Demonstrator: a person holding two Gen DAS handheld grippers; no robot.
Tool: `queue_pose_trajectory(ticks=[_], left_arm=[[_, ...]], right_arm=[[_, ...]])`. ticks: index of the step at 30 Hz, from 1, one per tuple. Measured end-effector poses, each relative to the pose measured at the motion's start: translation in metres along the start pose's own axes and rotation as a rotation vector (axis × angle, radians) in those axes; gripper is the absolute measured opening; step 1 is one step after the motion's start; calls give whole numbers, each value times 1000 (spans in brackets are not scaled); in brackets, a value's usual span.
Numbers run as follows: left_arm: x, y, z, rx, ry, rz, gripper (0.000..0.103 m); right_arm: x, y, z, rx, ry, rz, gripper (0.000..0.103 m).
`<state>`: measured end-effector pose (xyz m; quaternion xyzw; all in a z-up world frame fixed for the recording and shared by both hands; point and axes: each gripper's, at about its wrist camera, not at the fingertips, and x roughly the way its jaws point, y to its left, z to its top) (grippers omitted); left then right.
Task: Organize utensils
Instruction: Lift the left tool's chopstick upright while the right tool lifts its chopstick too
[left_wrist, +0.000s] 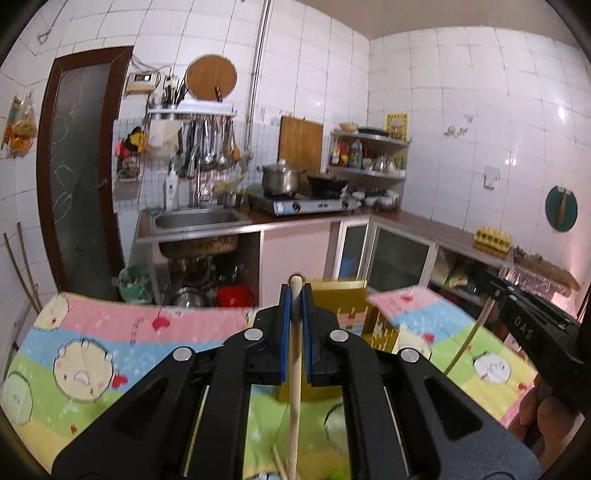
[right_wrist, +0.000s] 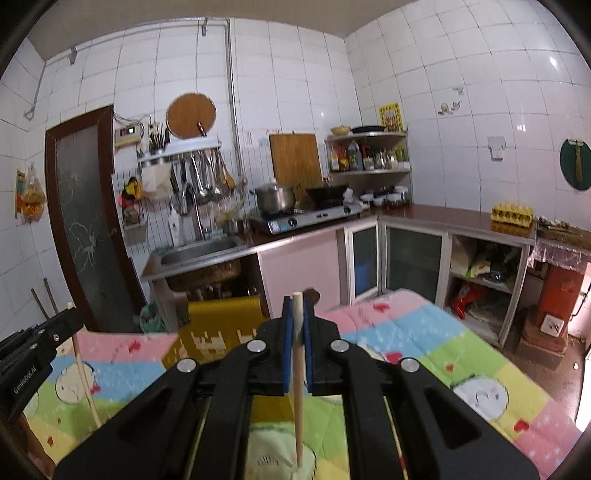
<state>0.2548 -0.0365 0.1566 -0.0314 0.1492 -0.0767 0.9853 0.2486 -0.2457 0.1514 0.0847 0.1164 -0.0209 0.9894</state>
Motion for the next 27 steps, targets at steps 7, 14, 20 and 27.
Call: queue_pose_trajectory(ticks=[7,14,20,27], left_arm=[[11,-1,51,-28,-124,-8,4],[30,-9,97,-50,-256,-3,4],[72,-23,104,-26,-293,7,4],[152,-24,56,-12,-174,46,4]], right_arm=[[16,17,50,-29,-64,12,6],[34,35,89,-37,-134,19,6],[67,43,94,-24,-130,33,5],[114,34,59,-21,-43,2,5]])
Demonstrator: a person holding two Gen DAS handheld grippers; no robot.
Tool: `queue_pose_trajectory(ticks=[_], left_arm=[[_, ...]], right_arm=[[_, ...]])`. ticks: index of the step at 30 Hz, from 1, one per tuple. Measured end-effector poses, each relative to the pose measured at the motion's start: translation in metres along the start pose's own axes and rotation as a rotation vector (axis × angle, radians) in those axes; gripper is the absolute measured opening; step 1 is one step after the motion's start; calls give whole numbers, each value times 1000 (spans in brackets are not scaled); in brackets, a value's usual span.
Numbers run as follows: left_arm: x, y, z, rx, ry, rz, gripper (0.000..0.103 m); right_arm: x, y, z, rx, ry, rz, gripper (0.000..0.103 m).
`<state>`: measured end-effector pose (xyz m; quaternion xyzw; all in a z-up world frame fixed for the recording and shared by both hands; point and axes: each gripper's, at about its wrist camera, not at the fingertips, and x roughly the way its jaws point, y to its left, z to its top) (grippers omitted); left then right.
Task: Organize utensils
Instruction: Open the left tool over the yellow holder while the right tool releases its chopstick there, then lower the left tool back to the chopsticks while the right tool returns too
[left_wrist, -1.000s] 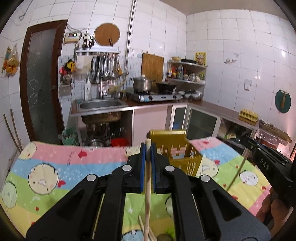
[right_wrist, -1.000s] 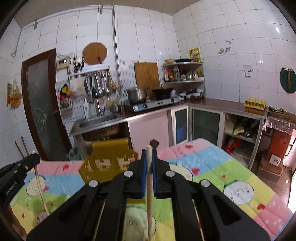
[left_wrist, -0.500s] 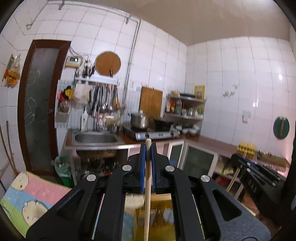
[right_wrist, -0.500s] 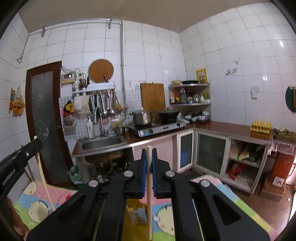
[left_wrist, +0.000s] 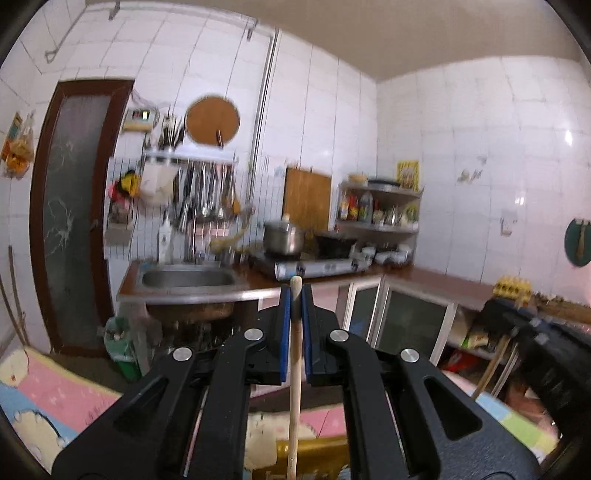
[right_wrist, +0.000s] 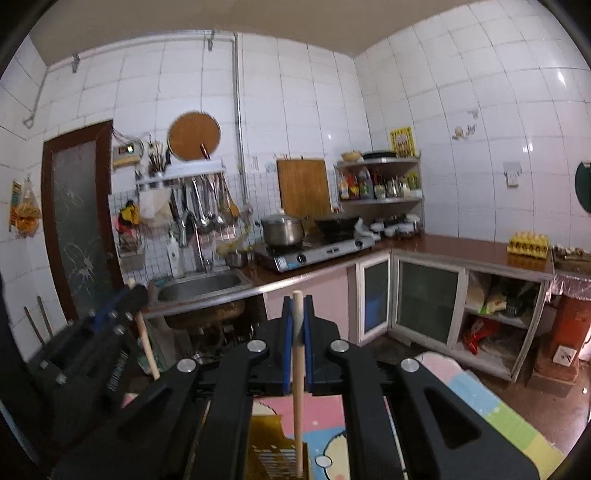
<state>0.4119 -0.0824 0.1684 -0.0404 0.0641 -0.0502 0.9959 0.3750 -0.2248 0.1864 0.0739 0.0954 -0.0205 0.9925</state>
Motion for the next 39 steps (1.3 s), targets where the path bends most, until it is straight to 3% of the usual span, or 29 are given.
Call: queue_pose_trajectory(ticks=[5,10,13,15,16,17,21,26,33,39], left_arm=[[17,10,-38,31,91,54,5],[11,26,-39,30,133,78,5],[0,34,-32,53,152,96,17],[-15,41,-24,59,145,134,43],[-20,42,-22,61,142,148,48],[-28,46,-19,60,143,160,56],[-59,61,-13,53,179,188,84],[-96,68,-26,57,214,178,97],[-130,71,-68,18,313,116,98],[-132,76,-118,4,440,106,98]], right_arm=[[21,-6,-28,-9,82,12,6],[42,-9,-53,-9,191,50,6],[48,-8,-62,-23,254,55,7],[44,-10,-63,-19,273,41,20],[40,-11,-62,-18,267,30,50],[31,-13,-59,-24,239,12,68],[5,-20,-55,-43,227,-23,68],[-31,-33,-76,-37,265,-44,68],[-62,-44,-137,-32,368,-53,68],[-69,-56,-190,-17,469,-64,68]])
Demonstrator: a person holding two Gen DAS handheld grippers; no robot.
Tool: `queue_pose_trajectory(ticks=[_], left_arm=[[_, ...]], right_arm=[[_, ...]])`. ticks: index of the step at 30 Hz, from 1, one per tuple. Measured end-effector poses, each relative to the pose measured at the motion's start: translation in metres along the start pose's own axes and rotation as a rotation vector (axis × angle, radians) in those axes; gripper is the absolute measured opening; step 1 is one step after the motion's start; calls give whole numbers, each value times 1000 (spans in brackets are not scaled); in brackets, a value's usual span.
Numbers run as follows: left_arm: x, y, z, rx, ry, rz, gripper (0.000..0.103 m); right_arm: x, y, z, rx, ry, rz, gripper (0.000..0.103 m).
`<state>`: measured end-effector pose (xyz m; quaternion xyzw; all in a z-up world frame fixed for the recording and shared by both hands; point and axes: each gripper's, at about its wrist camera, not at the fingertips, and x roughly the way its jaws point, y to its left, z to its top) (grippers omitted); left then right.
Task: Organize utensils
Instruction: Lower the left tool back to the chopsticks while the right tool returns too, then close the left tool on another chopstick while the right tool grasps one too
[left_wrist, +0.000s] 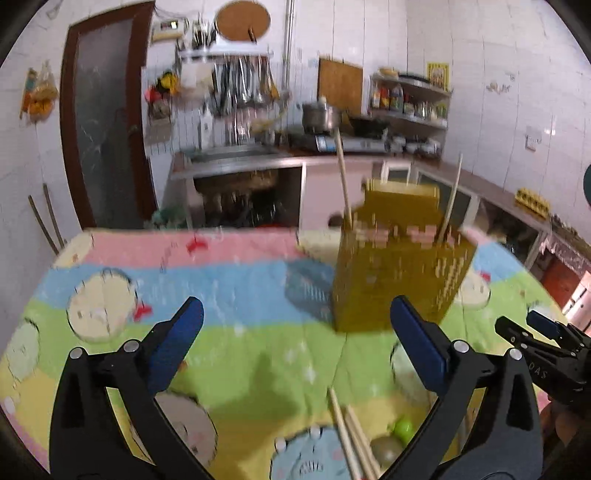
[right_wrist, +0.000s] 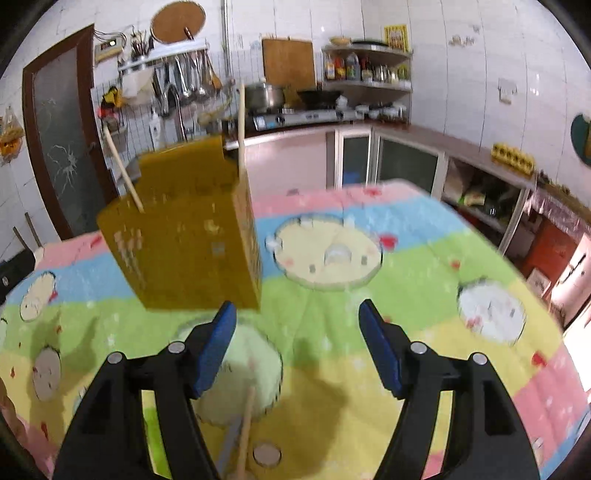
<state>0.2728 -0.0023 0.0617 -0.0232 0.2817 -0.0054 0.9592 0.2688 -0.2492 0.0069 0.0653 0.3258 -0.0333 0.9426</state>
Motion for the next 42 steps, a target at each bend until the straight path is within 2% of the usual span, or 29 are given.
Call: queue_pose_trajectory(ticks=[3,8,18,22,31,42], left_arm=[[13,4,-23,-14,62,13,98],[42,11,-52,-21,189,33,98],[67,15,-75,-13,286,49,97],[66,15,-76,-19,292,43,97],[64,4,-80,39,292,37,95],[59,0,-86,44,319,4,81]], right_arm=[[14,-2,-20,6,52,-7,68],[30,3,-33,2,107,-12,68],[38,12,-38,-25,141,-16,68],[33,9,-39,-6,129,-9,68],[36,11,-44,-14,157,-18,67],[29,14,-51,-27,166,-39,62]])
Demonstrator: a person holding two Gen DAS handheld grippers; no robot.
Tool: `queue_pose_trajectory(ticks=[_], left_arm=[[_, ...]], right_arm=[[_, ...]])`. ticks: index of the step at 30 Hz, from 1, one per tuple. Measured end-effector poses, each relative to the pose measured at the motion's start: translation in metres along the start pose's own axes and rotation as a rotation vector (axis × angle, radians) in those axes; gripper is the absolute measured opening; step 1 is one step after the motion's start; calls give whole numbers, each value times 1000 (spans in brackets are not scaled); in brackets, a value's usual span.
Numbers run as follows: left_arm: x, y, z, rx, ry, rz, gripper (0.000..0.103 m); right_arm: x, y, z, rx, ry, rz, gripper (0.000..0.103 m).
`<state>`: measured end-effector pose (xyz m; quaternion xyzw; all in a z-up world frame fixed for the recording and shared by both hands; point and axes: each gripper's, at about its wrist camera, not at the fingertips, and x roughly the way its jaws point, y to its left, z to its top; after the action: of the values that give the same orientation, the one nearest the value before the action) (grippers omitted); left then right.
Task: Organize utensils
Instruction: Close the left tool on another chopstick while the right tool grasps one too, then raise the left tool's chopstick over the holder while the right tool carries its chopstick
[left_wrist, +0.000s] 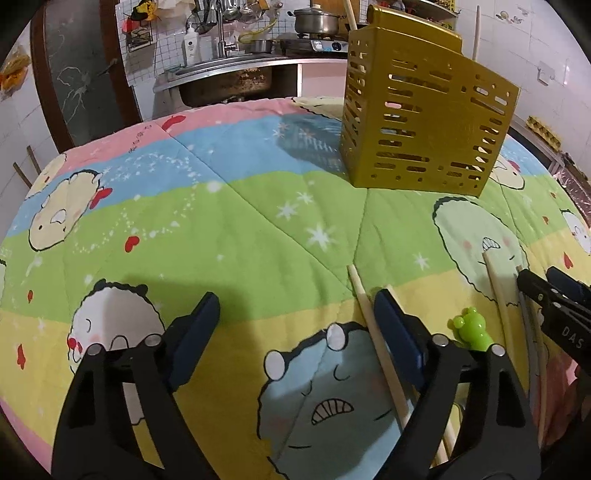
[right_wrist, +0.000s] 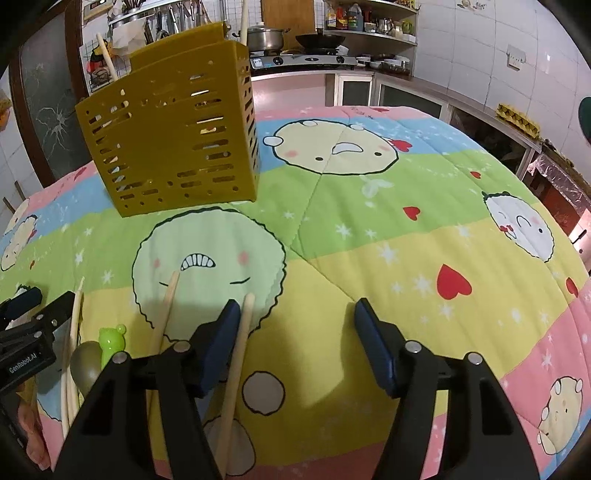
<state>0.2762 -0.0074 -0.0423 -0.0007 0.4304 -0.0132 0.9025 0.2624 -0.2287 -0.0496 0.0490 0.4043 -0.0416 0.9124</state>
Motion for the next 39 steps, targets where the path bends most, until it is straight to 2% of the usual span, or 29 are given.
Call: queue_pose_trajectory(ticks=[9,16,21,29,39], left_arm=[[-1,-12,-2,27,32,-15,66],[4,-20,7,30,59,-21,47],[7,-22,15,19,83,-38,28],[11,-23,22,-1,88,-36,12],[11,-19,27,-16,66,-43,4]], right_arm=[[-4,6,-5,-13,17,-29,53],[3,11,3,-13,36,-36,39],[5,15,8,-18,45,-40,25],[8,16,13,-5,44,-30,9],[4,7,21,48,37,18,7]])
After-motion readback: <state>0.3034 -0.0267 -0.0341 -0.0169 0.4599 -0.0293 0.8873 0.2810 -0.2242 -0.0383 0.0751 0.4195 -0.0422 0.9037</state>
